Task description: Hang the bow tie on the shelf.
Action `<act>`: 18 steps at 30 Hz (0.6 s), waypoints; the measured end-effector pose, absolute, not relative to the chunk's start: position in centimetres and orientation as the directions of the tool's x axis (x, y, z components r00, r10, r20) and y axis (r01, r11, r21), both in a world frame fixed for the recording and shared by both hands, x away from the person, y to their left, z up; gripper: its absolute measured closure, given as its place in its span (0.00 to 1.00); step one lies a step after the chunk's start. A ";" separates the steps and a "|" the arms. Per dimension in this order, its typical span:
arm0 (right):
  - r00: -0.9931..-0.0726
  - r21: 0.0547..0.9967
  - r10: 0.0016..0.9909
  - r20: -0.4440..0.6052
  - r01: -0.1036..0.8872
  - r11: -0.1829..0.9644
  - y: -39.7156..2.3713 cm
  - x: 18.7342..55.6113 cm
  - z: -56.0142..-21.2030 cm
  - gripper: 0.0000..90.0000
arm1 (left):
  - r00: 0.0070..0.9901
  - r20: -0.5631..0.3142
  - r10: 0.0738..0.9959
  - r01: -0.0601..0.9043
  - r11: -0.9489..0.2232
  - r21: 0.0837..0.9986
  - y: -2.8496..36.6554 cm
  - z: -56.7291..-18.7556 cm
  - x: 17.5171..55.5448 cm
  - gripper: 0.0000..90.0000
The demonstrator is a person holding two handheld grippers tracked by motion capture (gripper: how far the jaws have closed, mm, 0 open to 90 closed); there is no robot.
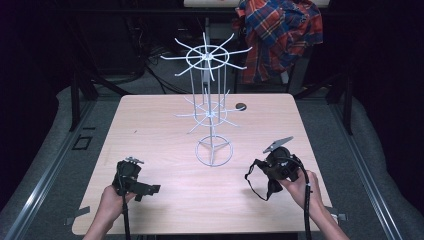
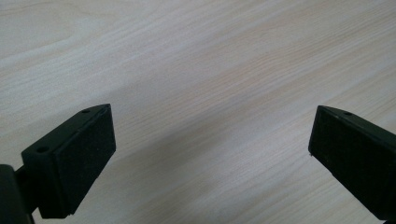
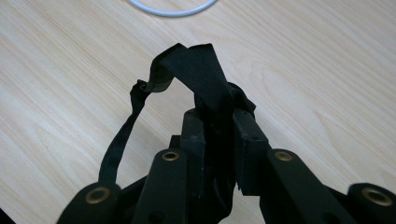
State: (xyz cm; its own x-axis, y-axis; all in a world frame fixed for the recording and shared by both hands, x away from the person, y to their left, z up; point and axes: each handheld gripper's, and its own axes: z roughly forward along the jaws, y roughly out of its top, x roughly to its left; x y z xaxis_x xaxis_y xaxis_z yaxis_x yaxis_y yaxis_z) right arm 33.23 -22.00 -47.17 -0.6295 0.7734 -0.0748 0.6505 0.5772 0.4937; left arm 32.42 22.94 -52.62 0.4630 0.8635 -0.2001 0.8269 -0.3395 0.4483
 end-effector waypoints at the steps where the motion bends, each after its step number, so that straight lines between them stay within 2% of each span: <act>1: -0.632 0.494 0.771 -0.077 0.648 0.580 -22.0 33.2 -47.1 0.85 | 0.464 -0.200 0.863 0.827 -0.341 0.447 23.0 -52.6 32.4 0.01; 18: -0.625 0.523 0.776 -0.081 0.636 0.567 -21.8 33.4 -45.8 0.86 | 0.462 -0.201 0.864 0.829 -0.340 0.445 23.0 -52.6 32.4 0.01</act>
